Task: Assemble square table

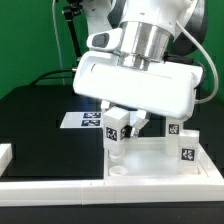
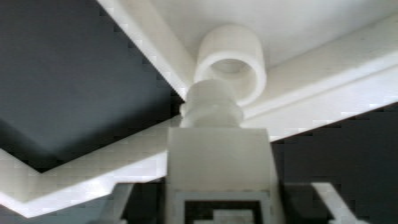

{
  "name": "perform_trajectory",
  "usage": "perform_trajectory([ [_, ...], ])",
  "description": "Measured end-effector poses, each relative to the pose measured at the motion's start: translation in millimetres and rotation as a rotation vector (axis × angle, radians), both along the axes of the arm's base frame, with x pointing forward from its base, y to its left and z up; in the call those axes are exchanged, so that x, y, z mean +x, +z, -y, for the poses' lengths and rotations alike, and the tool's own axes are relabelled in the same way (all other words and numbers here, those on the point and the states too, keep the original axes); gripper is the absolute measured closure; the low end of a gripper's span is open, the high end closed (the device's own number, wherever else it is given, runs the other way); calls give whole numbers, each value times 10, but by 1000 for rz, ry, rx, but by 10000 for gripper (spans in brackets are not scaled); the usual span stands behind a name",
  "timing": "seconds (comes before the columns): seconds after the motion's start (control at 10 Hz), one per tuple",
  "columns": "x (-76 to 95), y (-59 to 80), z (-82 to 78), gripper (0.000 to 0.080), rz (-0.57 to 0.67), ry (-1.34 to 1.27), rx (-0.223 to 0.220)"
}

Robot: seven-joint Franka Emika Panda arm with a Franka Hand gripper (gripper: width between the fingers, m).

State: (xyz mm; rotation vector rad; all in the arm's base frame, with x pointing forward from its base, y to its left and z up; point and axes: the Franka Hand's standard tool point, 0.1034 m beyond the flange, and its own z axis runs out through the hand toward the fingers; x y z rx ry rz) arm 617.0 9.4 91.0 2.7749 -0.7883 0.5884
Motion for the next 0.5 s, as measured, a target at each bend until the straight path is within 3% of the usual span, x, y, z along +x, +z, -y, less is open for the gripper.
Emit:
perform_trajectory([
  [0.1,6,3,-6,512,4,1,1],
  [0.3,133,118,-131,512,127,26,29],
  [0.5,136,144,-246,512,241,47,53],
])
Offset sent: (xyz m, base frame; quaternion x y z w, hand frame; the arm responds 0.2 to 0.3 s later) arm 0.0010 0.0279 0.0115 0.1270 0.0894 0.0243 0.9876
